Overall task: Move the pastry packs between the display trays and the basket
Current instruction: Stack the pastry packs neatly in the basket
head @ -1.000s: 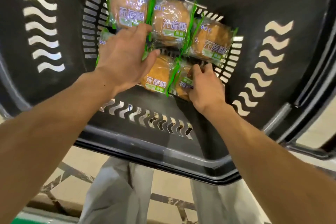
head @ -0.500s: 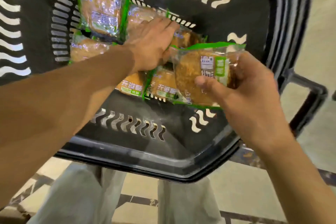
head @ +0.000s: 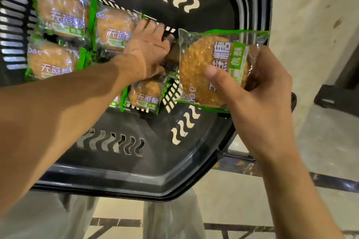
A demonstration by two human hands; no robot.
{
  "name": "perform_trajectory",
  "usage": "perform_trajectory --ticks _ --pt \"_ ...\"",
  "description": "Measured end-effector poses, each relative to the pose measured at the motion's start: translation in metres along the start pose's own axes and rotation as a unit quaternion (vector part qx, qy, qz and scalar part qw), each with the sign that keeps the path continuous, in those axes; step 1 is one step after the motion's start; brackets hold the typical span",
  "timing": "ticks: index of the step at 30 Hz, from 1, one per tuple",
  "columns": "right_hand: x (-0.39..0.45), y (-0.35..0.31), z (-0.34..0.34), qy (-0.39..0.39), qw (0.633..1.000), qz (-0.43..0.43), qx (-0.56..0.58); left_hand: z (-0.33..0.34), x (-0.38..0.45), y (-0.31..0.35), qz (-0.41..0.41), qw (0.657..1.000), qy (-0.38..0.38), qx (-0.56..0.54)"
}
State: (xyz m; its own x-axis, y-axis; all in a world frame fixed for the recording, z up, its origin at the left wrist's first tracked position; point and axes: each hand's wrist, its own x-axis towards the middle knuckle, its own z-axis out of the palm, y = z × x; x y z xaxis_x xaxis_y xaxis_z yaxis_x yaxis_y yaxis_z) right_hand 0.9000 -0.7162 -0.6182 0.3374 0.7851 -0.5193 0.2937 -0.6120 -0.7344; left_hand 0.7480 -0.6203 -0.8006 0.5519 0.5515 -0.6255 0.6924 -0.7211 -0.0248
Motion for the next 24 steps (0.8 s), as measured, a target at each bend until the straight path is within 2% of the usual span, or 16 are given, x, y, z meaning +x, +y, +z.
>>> perform_trajectory --ticks 2,4,8,10,13,15,17,24 --pt "0.001 -0.001 -0.001 -0.014 1.000 0.003 0.007 -0.001 -0.008 0.005 0.004 0.999 0.000 -0.037" --pt "0.002 -0.004 -0.003 -0.031 0.999 0.008 0.017 -0.002 -0.022 0.005 -0.022 0.986 0.019 -0.166" --pt "-0.007 -0.020 -0.011 -0.059 0.997 0.003 0.047 -0.014 -0.068 -0.005 -0.064 0.914 0.111 -0.385" --pt "-0.021 -0.038 -0.016 -0.067 0.995 -0.009 0.074 -0.035 -0.106 -0.014 -0.125 0.854 0.143 -0.483" --pt "-0.053 -0.083 -0.027 -0.079 0.989 -0.024 0.119 -0.085 -0.185 -0.031 -0.207 0.719 0.205 -0.631" --pt "-0.080 -0.124 -0.035 -0.085 0.985 -0.040 0.141 -0.126 -0.250 -0.048 -0.239 0.667 0.252 -0.659" --pt "-0.111 -0.173 -0.047 -0.082 0.983 -0.065 0.152 -0.178 -0.315 -0.065 -0.260 0.647 0.294 -0.654" --pt "-0.222 -0.386 -0.061 -0.144 0.955 -0.196 0.169 -0.332 -0.527 -0.128 -0.285 0.529 0.474 -0.643"
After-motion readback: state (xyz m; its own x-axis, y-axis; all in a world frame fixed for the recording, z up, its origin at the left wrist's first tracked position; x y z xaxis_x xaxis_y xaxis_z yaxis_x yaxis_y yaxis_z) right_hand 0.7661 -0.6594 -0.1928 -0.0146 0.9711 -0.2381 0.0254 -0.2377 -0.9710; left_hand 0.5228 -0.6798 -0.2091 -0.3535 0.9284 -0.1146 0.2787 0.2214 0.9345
